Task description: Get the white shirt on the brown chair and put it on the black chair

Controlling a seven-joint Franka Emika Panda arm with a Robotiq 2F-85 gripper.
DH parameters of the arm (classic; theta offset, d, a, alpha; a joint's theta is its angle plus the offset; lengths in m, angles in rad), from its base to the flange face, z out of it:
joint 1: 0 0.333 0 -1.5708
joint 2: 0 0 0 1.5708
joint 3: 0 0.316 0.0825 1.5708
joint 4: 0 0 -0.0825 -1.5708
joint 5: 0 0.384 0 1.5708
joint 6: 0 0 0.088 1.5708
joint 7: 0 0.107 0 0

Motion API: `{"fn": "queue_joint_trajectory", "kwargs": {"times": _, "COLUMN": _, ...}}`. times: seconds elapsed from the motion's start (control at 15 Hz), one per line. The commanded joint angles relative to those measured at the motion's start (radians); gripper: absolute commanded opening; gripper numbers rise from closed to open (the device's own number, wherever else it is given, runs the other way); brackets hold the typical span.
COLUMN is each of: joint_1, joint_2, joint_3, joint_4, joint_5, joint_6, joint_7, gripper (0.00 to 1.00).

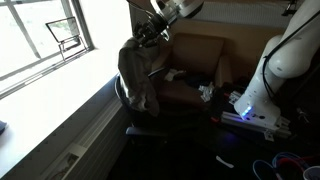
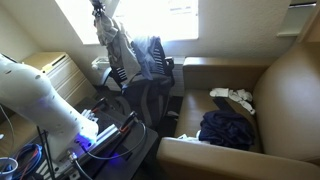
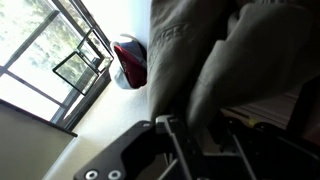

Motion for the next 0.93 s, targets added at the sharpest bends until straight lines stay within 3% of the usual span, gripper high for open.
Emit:
{"fn": "queue_joint_trajectory", "kwargs": {"times": 0.0, "joint_1": -0.004, "joint_2": -0.001, "joint_3": 0.003, "joint_4": 0.0, "joint_5": -0.003, "joint_6": -0.002, "joint_7": 0.004, "gripper": 0.34}}
{"fn": "queue_joint_trajectory", "kwargs": {"times": 0.27, "joint_1": -0.004, "joint_2": 0.003, "joint_3": 0.002, "joint_4": 0.0, "joint_5": 0.0, "joint_6": -0.002, "joint_7": 0.005, "gripper": 0.34}}
{"fn": "queue_joint_trajectory", "kwargs": {"times": 0.33, "joint_1": -0.009, "joint_2": 0.008, "joint_3": 0.009, "joint_4": -0.004, "joint_5": -0.103, "joint_6": 0.013, "joint_7": 0.109, "gripper": 0.59}}
{"fn": "queue_joint_trajectory", "kwargs": {"times": 0.47, "joint_1": -0.018, "joint_2": 0.018, "joint_3": 0.02, "joint_4": 0.008, "joint_5": -0.311, "joint_6": -0.013, "joint_7": 0.167, "gripper": 0.67}}
{"fn": "queue_joint_trajectory", "kwargs": {"times": 0.73, "joint_1": 0.001, "joint_2": 0.024, "joint_3": 0.012, "joint_4": 0.078, "joint_5": -0.648, "joint_6": -0.057, "joint_7": 0.281, "gripper": 0.95}}
{"fn": "queue_joint_trajectory", "kwargs": {"times": 0.8, "joint_1": 0.015, "joint_2": 0.008, "joint_3": 0.0, "joint_4": 0.033, "joint_5": -0.57, "joint_6": -0.028, "joint_7": 0.273, "gripper": 0.78}}
{"fn": "queue_joint_trajectory", "kwargs": {"times": 0.87, "joint_1": 0.019, "joint_2": 0.008, "joint_3": 0.0, "joint_4": 0.049, "joint_5": -0.613, "joint_6": -0.033, "joint_7": 0.289, "gripper": 0.85}}
